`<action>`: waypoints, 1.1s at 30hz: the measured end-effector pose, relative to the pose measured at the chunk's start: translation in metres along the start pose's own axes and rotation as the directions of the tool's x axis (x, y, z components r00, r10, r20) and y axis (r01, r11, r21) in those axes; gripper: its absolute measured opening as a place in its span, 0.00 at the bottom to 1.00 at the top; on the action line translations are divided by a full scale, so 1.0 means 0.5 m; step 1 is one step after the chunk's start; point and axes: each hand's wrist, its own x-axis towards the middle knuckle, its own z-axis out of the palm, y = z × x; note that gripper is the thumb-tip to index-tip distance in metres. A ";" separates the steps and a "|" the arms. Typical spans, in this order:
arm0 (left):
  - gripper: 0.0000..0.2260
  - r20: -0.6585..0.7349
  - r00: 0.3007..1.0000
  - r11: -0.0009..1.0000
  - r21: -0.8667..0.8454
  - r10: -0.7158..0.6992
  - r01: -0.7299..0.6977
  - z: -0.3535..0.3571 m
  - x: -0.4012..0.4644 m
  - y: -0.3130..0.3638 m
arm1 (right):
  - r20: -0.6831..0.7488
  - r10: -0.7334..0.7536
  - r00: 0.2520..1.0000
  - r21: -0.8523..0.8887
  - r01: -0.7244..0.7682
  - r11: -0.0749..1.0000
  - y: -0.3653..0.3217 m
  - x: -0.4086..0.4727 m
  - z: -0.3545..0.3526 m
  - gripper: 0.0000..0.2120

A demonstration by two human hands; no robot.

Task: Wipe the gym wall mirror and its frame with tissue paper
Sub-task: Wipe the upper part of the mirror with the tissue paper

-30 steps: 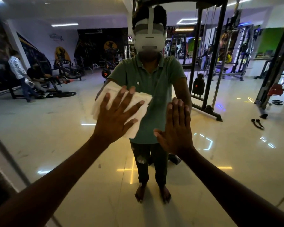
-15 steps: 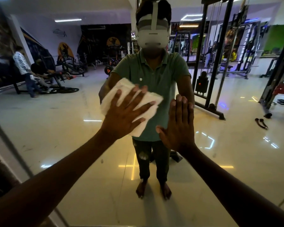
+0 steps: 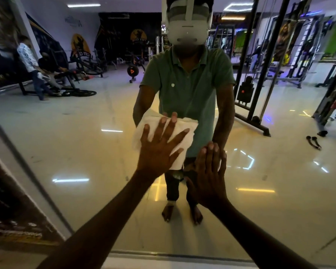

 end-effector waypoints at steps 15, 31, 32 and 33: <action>0.32 0.044 0.968 0.967 -0.064 -0.246 0.248 0.062 -0.088 0.116 | -0.114 -0.003 0.993 -0.127 -0.011 0.992 -0.001 -0.004 0.057 0.53; 0.36 0.023 0.953 0.953 0.005 -0.302 0.302 0.061 -0.099 0.105 | -0.079 -0.004 0.997 -0.115 -0.005 0.993 0.003 -0.009 0.052 0.60; 0.37 0.014 0.987 0.987 0.020 -0.159 0.159 0.063 -0.109 0.066 | -0.086 -0.006 0.996 -0.110 -0.003 0.994 0.005 -0.009 0.050 0.59; 0.38 -0.003 0.999 0.998 0.022 -0.054 0.054 0.062 -0.123 0.021 | -0.091 -0.010 0.996 -0.095 0.001 0.995 0.007 -0.009 0.047 0.57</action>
